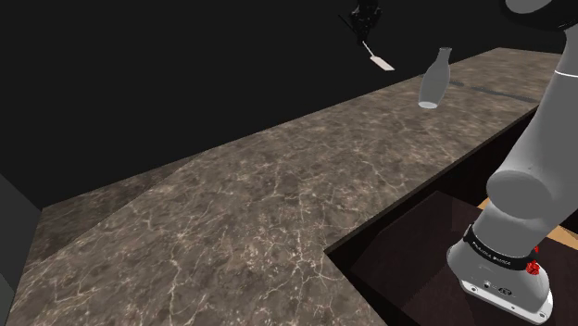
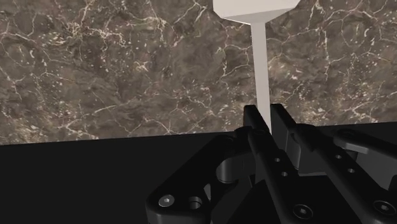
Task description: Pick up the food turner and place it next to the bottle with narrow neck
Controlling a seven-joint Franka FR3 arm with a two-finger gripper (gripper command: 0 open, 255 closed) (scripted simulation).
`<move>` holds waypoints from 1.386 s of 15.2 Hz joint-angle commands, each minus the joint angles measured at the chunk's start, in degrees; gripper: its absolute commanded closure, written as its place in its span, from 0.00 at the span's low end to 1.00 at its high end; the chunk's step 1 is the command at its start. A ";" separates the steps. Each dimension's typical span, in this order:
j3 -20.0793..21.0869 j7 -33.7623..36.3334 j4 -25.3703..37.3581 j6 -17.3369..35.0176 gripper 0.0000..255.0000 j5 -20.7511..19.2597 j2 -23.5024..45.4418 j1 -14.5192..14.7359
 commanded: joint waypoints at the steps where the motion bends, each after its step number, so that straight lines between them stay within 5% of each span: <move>1: -1.18 -2.86 2.01 -0.63 1.00 0.37 1.41 -1.64; 8: -4.71 -11.86 10.03 -3.11 1.00 2.00 7.16 -7.56; 14: -6.81 -18.61 22.83 -7.63 1.00 4.02 15.71 -13.29; 21: -6.81 -18.75 10.07 0.58 1.00 3.39 11.14 -12.51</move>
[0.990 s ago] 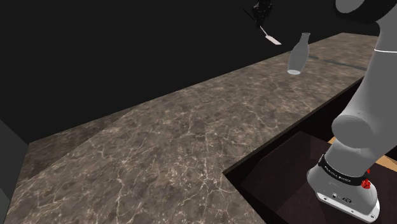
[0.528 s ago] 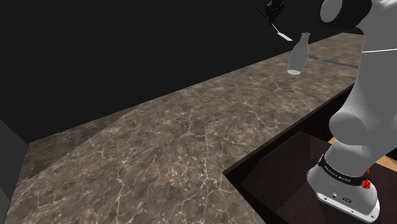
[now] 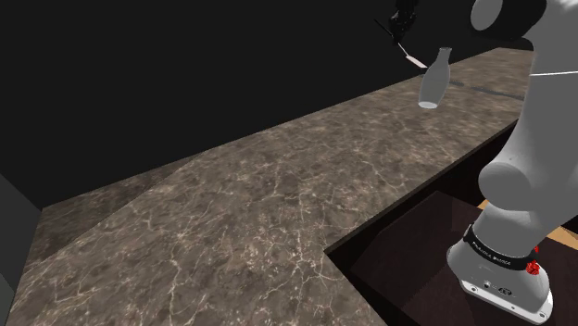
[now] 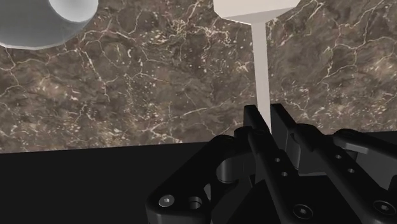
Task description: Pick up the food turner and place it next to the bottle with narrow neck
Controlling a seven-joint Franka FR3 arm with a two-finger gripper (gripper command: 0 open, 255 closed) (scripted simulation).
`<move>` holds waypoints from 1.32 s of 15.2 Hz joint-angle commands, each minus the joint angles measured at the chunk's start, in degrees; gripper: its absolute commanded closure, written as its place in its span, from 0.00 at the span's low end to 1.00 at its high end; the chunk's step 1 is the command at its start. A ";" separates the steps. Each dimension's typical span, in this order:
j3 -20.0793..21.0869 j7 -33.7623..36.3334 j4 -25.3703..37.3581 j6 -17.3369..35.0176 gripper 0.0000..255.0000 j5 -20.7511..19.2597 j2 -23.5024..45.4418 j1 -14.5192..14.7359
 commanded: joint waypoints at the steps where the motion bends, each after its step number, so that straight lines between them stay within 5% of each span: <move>1: 0.01 -0.01 -3.06 2.13 1.00 -0.14 -0.97 0.19; 20: 0.13 -0.37 -22.98 18.52 1.00 -0.50 -4.51 0.88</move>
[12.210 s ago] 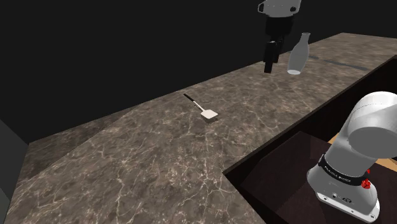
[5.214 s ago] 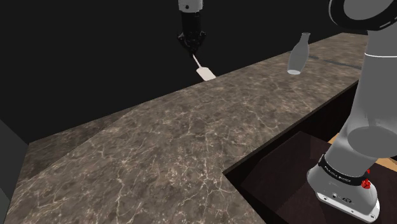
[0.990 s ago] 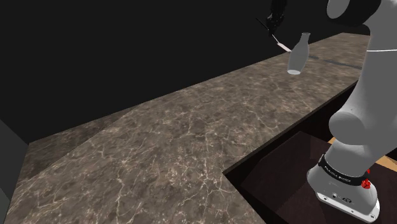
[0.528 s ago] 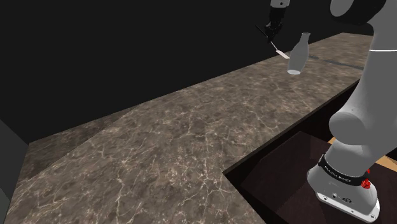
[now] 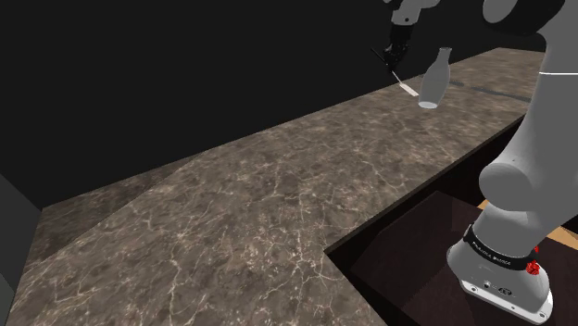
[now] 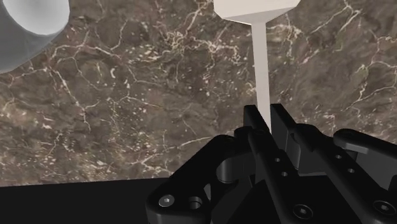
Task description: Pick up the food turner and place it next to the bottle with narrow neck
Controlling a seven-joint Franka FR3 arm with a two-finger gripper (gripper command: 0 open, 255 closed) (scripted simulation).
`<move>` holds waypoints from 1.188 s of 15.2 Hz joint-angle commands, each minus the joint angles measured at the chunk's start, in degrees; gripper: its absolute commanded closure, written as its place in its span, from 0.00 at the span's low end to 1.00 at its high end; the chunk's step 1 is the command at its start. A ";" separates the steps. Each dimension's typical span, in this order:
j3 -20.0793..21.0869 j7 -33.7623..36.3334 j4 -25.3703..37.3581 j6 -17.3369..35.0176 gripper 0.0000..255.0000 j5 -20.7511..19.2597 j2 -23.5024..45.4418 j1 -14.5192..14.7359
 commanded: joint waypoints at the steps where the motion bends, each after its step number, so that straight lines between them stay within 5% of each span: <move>1: 0.02 -0.05 -1.59 1.60 1.00 0.02 -0.01 0.04; 18: 0.20 -0.67 -12.10 13.98 1.00 0.51 1.89 0.12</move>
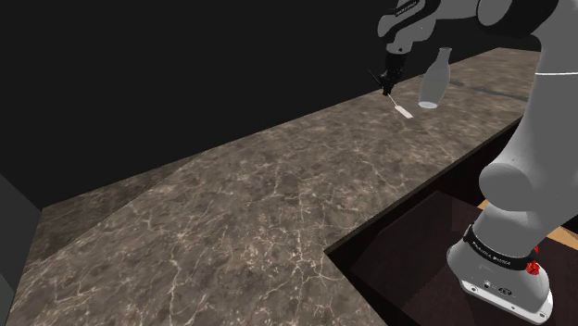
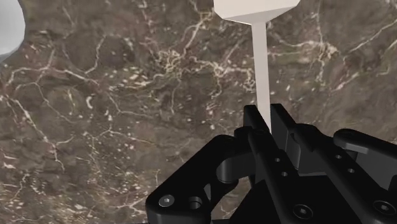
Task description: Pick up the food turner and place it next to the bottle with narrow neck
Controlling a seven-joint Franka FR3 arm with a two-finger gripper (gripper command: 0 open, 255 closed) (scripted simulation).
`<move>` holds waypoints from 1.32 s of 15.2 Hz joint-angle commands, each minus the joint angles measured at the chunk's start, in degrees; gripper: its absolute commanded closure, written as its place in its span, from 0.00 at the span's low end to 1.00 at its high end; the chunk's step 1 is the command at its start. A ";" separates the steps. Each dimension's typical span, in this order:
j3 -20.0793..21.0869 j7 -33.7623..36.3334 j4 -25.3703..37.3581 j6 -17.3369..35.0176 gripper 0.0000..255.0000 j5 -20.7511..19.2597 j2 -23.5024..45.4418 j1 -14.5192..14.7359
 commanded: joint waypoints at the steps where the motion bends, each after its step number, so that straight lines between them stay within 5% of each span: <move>1: 0.05 -0.02 -0.99 1.48 1.00 0.09 0.45 0.04; 14: 0.36 -0.76 -6.03 10.40 1.00 0.92 4.38 -0.09; 20: 0.36 -0.76 -6.03 10.40 1.00 0.92 4.38 -0.10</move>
